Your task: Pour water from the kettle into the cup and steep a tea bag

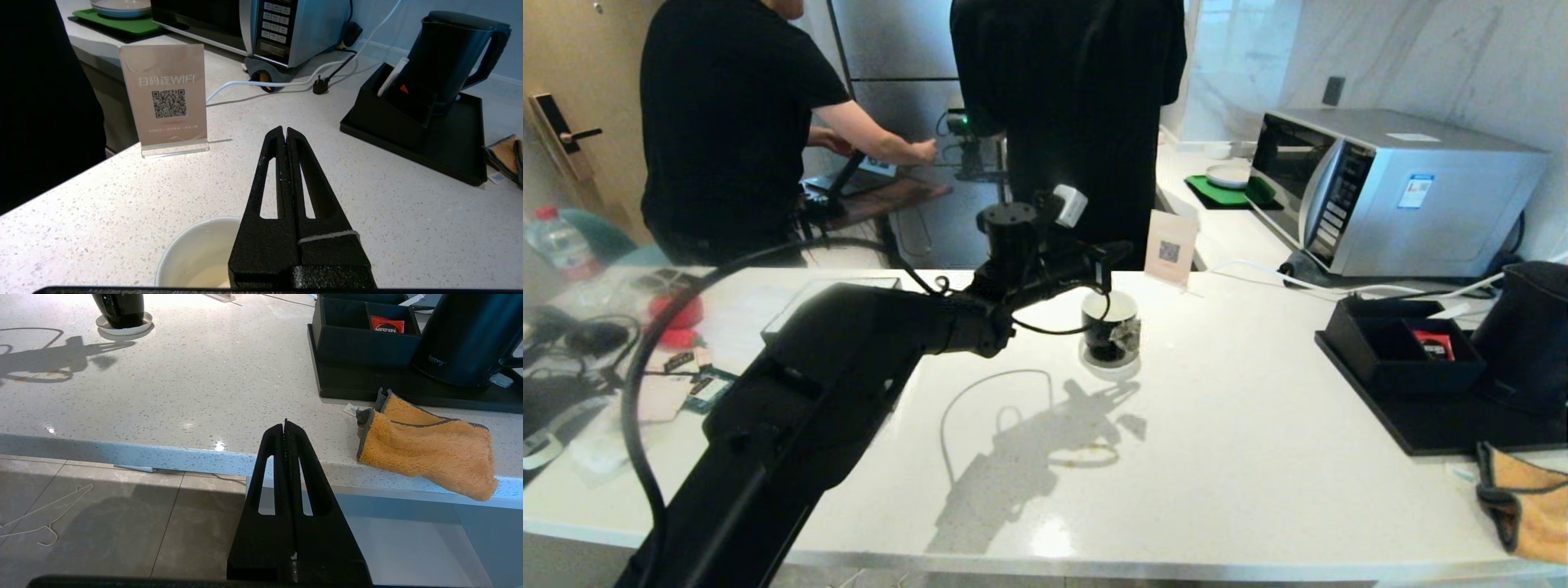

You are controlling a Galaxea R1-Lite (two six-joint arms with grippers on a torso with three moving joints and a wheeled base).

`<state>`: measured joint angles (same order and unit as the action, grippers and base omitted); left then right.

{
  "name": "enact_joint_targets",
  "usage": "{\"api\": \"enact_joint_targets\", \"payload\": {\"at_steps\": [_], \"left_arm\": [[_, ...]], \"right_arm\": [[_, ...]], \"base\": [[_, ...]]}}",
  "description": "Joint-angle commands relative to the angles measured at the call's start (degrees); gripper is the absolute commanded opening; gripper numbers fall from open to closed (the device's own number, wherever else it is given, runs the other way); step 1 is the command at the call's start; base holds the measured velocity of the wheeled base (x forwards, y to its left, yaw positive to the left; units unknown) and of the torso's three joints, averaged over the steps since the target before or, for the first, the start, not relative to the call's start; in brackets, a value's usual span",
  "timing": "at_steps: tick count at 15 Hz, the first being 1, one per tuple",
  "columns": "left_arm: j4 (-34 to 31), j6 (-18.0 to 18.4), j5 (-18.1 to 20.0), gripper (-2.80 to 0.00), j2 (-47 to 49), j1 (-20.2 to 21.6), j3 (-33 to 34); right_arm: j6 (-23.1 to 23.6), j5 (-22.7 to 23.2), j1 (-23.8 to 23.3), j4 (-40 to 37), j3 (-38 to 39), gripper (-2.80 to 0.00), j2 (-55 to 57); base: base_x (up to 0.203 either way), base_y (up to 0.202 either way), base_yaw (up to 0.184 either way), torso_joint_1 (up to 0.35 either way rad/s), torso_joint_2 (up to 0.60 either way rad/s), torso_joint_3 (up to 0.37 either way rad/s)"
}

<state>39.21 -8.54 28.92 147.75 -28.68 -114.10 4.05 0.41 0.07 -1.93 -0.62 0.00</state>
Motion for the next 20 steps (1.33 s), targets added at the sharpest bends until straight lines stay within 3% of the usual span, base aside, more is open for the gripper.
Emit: {"api": "enact_joint_targets", "payload": {"at_steps": [1,20], "left_arm": [[0.27,0.0,0.18,-2.8,0.71,-0.14,0.02],[9.64,0.36,-0.42,-2.8,0.61,-0.58,-0.51]], "right_arm": [[0.17,0.02,0.01,-0.01,0.01,-2.8,0.0],[0.17,0.11,0.01,0.08,0.09,-2.8,0.03]], "base": [[0.0,0.0,0.0,0.0,0.0,0.0],[0.0,0.0,0.0,0.0,0.0,0.0]]}}
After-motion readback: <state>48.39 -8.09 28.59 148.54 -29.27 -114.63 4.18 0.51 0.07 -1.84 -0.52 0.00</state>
